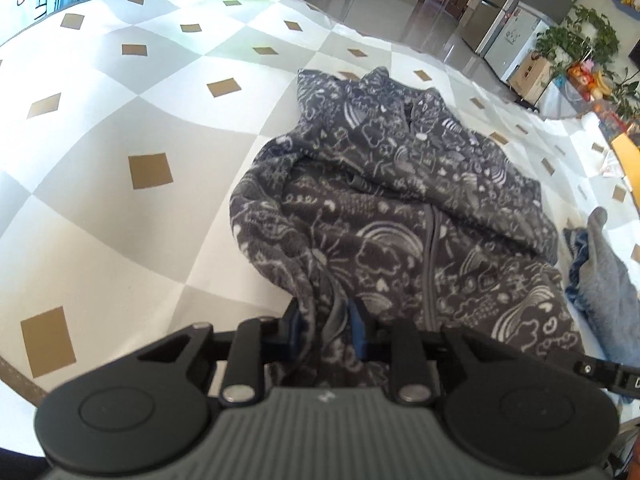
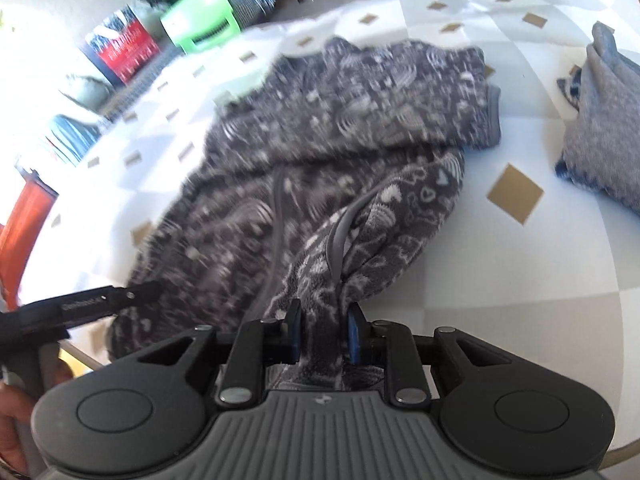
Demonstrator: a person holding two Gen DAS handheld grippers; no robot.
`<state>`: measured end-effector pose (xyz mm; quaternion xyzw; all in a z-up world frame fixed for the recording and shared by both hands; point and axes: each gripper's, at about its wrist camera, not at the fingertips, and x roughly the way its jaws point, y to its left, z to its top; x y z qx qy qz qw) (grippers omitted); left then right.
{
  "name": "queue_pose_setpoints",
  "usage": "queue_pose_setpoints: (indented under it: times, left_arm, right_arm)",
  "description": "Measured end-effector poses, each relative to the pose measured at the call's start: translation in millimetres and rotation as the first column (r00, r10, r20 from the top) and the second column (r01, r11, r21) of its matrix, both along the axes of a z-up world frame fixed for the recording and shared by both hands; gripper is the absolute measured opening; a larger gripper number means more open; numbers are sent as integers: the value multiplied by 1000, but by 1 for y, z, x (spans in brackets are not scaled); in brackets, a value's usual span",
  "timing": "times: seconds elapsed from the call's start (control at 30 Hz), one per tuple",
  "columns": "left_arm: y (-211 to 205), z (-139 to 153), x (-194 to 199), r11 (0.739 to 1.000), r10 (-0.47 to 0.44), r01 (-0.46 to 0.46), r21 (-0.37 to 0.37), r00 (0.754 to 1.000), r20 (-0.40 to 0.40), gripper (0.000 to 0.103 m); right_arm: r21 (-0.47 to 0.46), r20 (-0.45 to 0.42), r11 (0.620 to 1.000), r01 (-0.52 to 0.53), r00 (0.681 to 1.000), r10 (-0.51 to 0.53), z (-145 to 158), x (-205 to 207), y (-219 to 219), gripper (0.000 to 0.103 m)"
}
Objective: Fold clothes
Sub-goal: 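Lift the hem with both grippers and fold it toward the collar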
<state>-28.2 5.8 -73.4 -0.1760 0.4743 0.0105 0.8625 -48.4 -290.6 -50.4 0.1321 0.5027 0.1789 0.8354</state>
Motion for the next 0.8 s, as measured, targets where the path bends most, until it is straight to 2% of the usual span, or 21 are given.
queue_pose_setpoints:
  times: [0.17,0.27,0.43,0.5,0.6,0.67,0.8]
  left_arm:
    - [5,21,17,998,19,-18,-61,999,26,22]
    - [7,34,33,998,20,-18,-58,999,40,22]
    - [10,57,65,1000,4,-2,-26,998,67,22]
    - [11,61,73,999,-2,4,-35,998,64,22]
    - [6,63,69,998,-41,44,-38,997,69,24]
    - [2,58,61,996,-79,81,-36,995,57,34]
    - [-3,46,41,989,-131,132,-70,991,19,39]
  right_arm:
    - [119,22,991,60,998,-63,25,14,-10,21]
    - [187,9,977,102,994,-106,37,29,-16,21]
    - [243,-18,960,142,990,-142,53,55,-17,21]
    - [253,-38,954,161,987,-156,54,63,-16,21]
    - [234,-60,958,167,986,-158,50,68,-10,21]
    - [246,-75,954,170,985,-156,46,71,-8,21]
    - [263,-77,948,181,983,-166,45,79,-9,21]
